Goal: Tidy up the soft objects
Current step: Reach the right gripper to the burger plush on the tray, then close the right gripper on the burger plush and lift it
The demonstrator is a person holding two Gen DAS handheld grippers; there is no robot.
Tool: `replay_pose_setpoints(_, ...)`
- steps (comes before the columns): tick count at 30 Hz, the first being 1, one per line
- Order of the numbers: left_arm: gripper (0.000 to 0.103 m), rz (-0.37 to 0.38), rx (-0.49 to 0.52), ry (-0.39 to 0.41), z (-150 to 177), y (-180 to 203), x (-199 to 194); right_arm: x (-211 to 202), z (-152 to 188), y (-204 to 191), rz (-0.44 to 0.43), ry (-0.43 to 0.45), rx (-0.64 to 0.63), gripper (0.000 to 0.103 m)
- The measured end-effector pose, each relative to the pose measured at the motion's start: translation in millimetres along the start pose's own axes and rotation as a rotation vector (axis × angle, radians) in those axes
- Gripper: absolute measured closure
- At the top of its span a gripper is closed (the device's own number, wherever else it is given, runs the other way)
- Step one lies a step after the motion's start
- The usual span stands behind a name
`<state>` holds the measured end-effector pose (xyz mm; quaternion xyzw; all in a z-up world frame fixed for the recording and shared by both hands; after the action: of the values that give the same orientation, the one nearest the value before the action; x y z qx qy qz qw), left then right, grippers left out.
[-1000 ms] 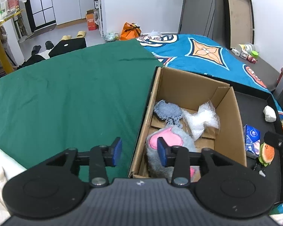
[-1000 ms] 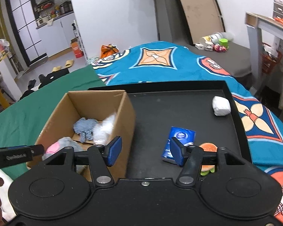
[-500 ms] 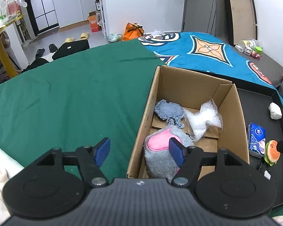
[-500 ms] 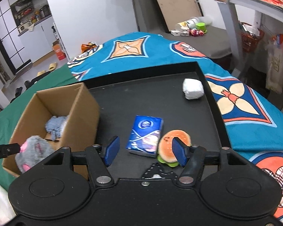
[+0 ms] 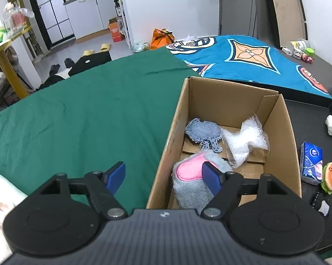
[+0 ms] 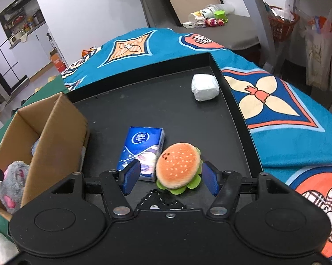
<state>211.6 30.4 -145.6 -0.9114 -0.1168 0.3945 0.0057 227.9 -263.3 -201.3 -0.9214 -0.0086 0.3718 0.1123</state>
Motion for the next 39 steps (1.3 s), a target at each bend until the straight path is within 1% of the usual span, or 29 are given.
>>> replay_pose_setpoints(6,0.027,-0.034,0.026,0.015,-2.4,5.7,1.0,11.0,5.6,9.0,-0.017,-0.004,0.030,0.041)
replay_pose_setpoints(12,0.027,-0.041,0.045,0.031,-3.2,14.3,2.2,22.3,9.1,16.7,-0.036,-0.020,0.066,0.041)
replay_pose_setpoints(16,0.027,-0.041,0.056,0.036,-3.7,19.8,2.6,25.9,9.6,16.9,-0.044,-0.021,0.067,0.041)
replay_pose_setpoints(19,0.026,-0.045,0.067,0.040,-3.2,23.0,2.1,28.4,11.6,16.1,-0.050,-0.032,0.059,0.048)
replay_pose_setpoints(20,0.026,-0.045,0.070,0.041,-3.0,24.1,2.2,29.3,12.2,16.0,-0.048,-0.037,0.059,0.055)
replay_pose_setpoints(24,0.026,-0.051,0.077,0.045,-2.4,24.4,1.9,27.9,12.9,17.7,-0.036,-0.037,0.055,0.065)
replay_pose_setpoints(27,0.026,-0.059,0.078,0.045,-3.5,24.6,1.7,24.1,12.0,17.0,-0.025,-0.031,0.049,0.068)
replay_pose_setpoints(39,0.026,-0.065,0.068,0.046,-4.9,18.7,-2.4,6.0,3.2,11.5,-0.009,0.000,0.032,0.068)
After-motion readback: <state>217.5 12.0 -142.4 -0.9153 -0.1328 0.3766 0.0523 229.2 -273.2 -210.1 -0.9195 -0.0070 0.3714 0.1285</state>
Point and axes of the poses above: each gripper's, at about its wrist camera, not at the fingertips, and x roughly the way its jaws point, y to its right, z to its underside, the point moved 3 cm from there along x, roughly the way its jaws point, and after that the axes turned 5 degrees about y, right-handed, at the moved point
